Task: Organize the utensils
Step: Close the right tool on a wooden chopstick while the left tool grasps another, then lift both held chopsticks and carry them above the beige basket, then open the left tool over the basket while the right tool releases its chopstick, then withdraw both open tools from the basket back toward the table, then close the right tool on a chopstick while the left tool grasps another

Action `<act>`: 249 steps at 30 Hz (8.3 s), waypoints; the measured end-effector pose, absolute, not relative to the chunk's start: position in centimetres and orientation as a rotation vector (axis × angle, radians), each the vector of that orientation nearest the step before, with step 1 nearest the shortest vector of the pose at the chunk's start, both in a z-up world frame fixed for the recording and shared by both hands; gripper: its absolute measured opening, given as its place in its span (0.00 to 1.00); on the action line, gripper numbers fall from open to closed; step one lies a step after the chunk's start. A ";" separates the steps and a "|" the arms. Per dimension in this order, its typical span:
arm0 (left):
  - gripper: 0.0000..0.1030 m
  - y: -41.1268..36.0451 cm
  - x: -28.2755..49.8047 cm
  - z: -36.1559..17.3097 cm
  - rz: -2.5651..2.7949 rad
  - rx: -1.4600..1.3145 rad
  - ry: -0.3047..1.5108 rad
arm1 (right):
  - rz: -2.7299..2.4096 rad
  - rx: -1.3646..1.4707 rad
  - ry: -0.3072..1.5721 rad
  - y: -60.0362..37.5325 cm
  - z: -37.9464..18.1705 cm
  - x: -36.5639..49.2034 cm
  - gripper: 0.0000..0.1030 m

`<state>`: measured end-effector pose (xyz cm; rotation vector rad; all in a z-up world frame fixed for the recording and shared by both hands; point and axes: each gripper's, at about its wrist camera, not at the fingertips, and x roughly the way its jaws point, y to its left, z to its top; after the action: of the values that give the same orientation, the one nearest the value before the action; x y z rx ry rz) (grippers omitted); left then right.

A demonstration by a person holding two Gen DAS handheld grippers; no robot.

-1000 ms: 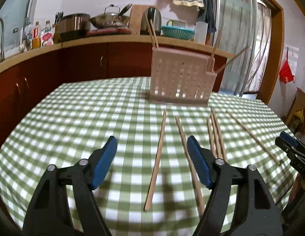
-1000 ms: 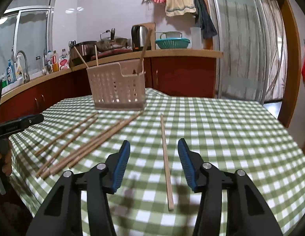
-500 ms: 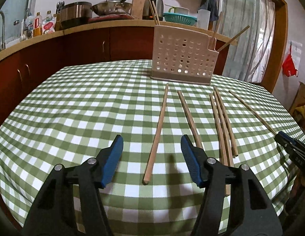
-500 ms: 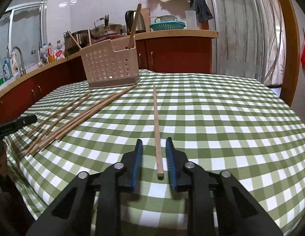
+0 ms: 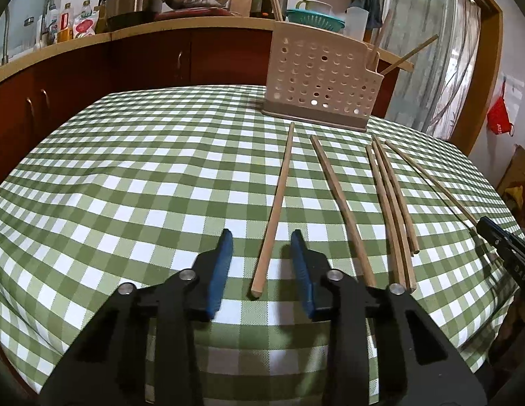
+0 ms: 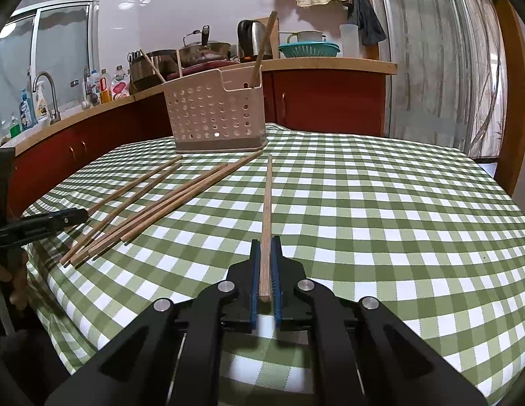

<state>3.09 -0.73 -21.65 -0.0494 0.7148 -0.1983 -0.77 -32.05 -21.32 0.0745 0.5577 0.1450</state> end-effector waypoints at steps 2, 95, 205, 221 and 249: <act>0.15 -0.8 3.0 -21.7 -0.201 -0.045 0.718 | 0.146 0.080 0.556 -32.1 -21.3 -0.8 0.07; 0.06 -4.5 17.2 5.0 -0.351 -0.008 0.229 | 0.277 0.103 0.037 -28.1 3.4 16.8 0.06; 0.59 -4.4 2.5 -18.4 -0.281 0.017 0.756 | 0.191 0.042 0.731 -24.6 -21.2 2.1 0.07; 0.21 -5.0 1.1 -21.1 -0.279 0.060 0.798 | 0.148 0.078 0.711 -27.9 -21.3 0.4 0.07; 0.06 -4.2 -0.1 -17.5 -0.293 0.058 0.660 | 0.161 0.072 0.594 -28.1 -17.9 -1.0 0.07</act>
<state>-0.09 -4.18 -17.51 0.0582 0.6605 -0.2931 -1.01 -28.15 -17.86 0.0724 0.5937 0.1611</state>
